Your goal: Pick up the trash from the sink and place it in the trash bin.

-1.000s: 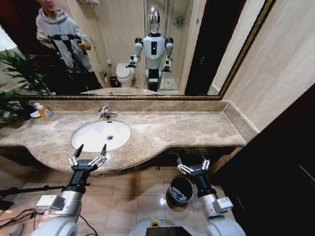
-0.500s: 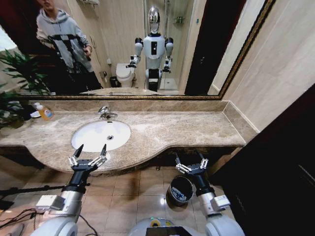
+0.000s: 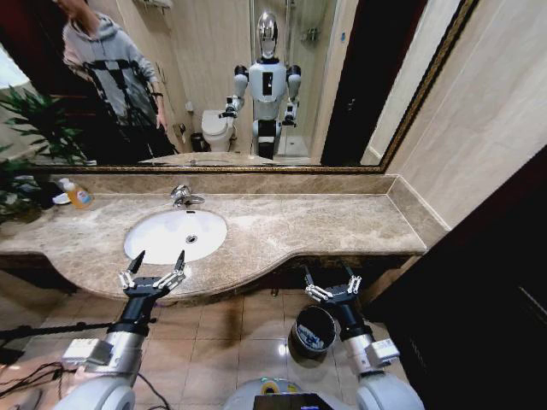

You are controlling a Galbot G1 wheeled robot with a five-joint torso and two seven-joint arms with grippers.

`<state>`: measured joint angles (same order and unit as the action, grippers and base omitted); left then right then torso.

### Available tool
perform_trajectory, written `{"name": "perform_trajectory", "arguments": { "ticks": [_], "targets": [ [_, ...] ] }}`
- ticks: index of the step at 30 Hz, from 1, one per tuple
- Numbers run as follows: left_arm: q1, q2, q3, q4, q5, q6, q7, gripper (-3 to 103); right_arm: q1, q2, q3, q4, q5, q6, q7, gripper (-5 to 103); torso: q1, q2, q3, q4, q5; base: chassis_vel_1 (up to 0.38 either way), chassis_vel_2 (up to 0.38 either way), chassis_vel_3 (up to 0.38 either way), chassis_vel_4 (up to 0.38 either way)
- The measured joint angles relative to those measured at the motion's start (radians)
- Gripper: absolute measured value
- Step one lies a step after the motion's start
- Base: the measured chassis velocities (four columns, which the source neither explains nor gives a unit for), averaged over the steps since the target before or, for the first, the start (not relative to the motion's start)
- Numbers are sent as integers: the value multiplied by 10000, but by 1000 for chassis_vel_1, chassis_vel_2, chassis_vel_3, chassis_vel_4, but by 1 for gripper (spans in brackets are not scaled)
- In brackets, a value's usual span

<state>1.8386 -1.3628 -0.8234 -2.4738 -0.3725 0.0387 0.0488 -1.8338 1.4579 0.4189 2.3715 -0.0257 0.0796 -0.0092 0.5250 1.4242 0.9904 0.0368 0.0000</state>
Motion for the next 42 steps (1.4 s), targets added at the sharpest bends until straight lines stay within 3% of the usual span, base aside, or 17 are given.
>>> {"name": "perform_trajectory", "arguments": {
  "ticks": [42],
  "targets": [
    [0, 0, 0, 0, 0, 0, 0, 100, -1, 0, 3, -12, 5, 16, 0, 100, 0, 0, 0, 0, 0, 0, 0, 0, 0]
  ]
}}
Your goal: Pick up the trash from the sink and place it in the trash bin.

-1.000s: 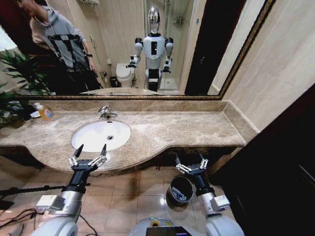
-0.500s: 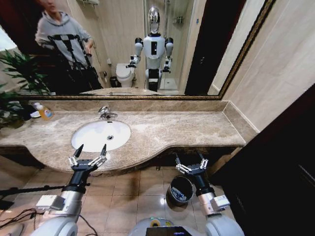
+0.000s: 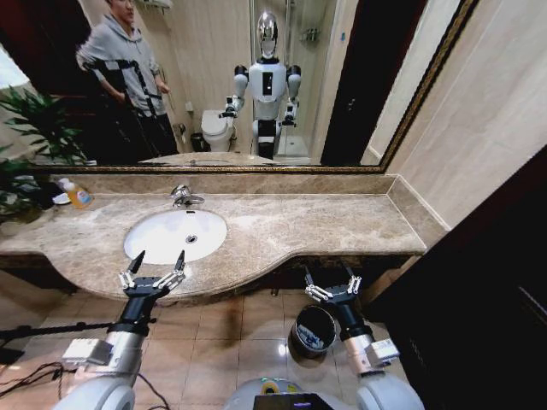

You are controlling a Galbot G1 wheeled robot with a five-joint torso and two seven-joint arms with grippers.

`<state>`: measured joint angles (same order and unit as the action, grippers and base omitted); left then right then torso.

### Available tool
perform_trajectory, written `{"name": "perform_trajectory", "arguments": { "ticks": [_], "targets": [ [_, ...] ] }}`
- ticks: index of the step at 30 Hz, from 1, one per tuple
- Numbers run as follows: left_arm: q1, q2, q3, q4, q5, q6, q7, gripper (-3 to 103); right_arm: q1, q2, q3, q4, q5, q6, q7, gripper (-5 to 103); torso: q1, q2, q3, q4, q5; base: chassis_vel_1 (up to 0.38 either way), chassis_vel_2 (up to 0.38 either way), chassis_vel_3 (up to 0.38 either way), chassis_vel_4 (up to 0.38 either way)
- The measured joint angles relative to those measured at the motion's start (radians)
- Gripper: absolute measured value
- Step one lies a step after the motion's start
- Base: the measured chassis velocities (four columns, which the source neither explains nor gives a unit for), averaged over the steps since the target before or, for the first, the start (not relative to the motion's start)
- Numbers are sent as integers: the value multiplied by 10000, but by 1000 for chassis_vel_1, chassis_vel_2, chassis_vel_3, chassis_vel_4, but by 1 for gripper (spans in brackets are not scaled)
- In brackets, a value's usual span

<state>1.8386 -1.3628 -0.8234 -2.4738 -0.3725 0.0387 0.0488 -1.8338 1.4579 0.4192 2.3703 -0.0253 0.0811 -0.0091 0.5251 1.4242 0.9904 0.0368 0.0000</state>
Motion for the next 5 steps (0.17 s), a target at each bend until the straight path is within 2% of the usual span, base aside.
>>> {"name": "perform_trajectory", "arguments": {
  "ticks": [5],
  "targets": [
    [0, 0, 0, 0, 0, 0, 0, 100, 0, 0, 0, 0, 0, 0, 0, 100, 0, 0, 0, 0, 0, 0, 0, 0, 0]
  ]
}}
